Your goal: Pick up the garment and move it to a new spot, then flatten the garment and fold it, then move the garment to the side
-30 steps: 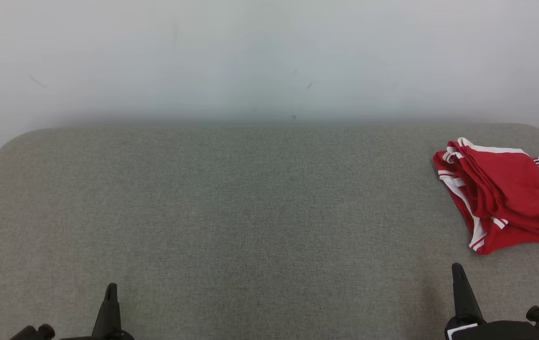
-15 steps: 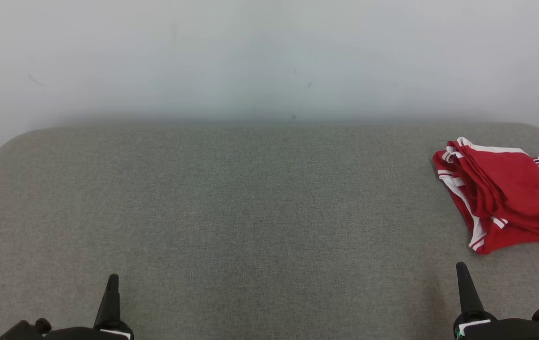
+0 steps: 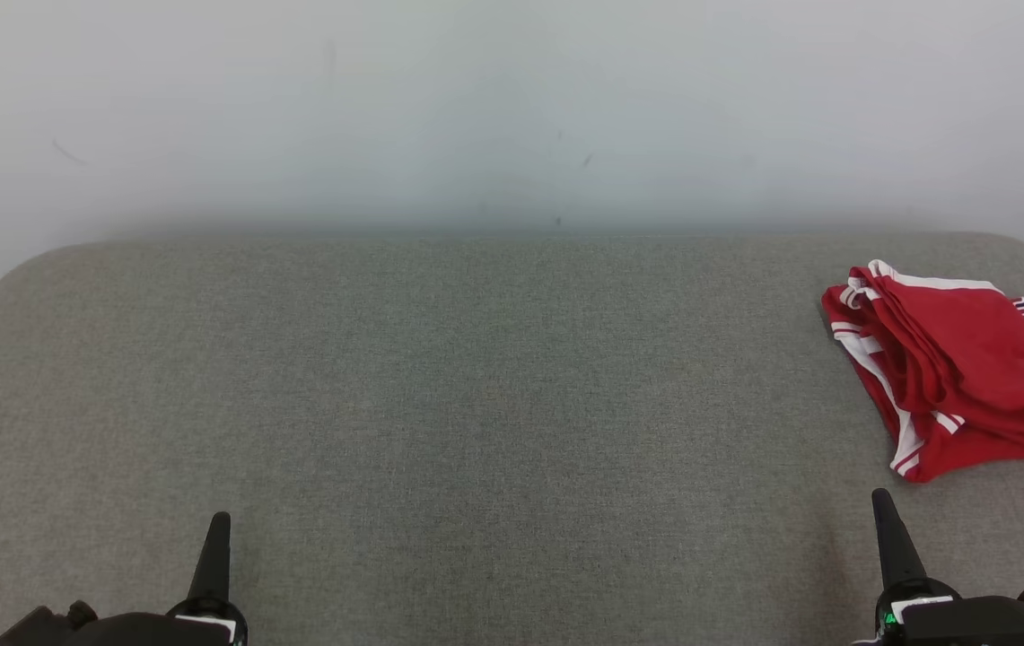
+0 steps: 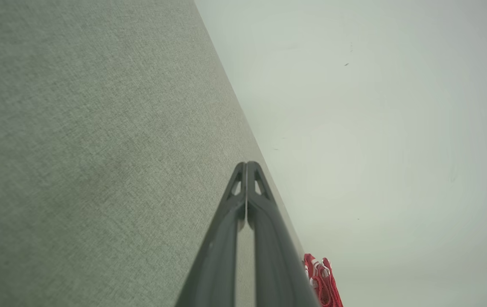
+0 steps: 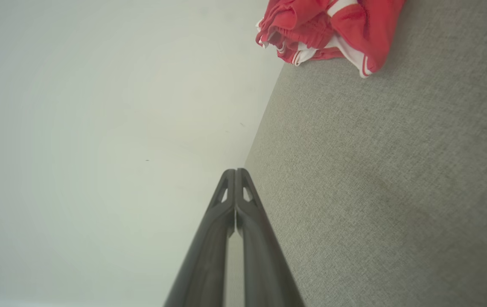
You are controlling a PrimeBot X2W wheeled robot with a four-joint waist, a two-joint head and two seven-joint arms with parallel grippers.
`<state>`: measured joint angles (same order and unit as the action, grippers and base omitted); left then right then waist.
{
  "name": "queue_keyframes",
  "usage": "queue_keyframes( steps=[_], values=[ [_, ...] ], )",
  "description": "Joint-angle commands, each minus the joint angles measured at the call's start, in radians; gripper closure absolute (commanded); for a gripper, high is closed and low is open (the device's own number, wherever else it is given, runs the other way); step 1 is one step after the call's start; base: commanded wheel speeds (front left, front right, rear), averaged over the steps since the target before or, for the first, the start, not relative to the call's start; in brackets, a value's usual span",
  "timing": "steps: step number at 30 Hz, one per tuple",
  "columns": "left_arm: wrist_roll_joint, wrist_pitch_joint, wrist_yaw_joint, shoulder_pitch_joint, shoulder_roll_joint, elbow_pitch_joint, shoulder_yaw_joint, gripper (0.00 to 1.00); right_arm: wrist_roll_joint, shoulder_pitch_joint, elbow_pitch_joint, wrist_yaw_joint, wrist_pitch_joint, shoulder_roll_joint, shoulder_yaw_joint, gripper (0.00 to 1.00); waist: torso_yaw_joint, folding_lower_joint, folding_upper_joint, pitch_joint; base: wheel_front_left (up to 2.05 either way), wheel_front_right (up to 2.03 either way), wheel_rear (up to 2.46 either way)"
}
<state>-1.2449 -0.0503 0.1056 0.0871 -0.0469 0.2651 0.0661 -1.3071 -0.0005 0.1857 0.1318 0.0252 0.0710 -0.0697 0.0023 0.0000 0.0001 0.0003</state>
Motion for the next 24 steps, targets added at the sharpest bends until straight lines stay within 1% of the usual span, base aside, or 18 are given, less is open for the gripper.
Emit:
queue_keyframes(
  steps=[1, 24],
  values=[
    [-0.029, -0.006, 0.006, 0.024, -0.004, -0.004, 0.003, 1.00, -0.023, -0.017, -0.007, -0.001, -0.006, 0.005, -0.005, 1.00, 0.000, 0.0000, -0.0001, 0.000, 0.00, 0.00, 0.00],
    [-0.223, -0.057, 0.020, 0.051, -0.005, 0.015, 0.012, 1.00, -0.198, -0.029, -0.010, -0.002, -0.053, 0.002, -0.028, 1.00, -0.001, 0.0000, -0.0001, 0.002, 0.00, 0.00, 0.00]
  ],
)
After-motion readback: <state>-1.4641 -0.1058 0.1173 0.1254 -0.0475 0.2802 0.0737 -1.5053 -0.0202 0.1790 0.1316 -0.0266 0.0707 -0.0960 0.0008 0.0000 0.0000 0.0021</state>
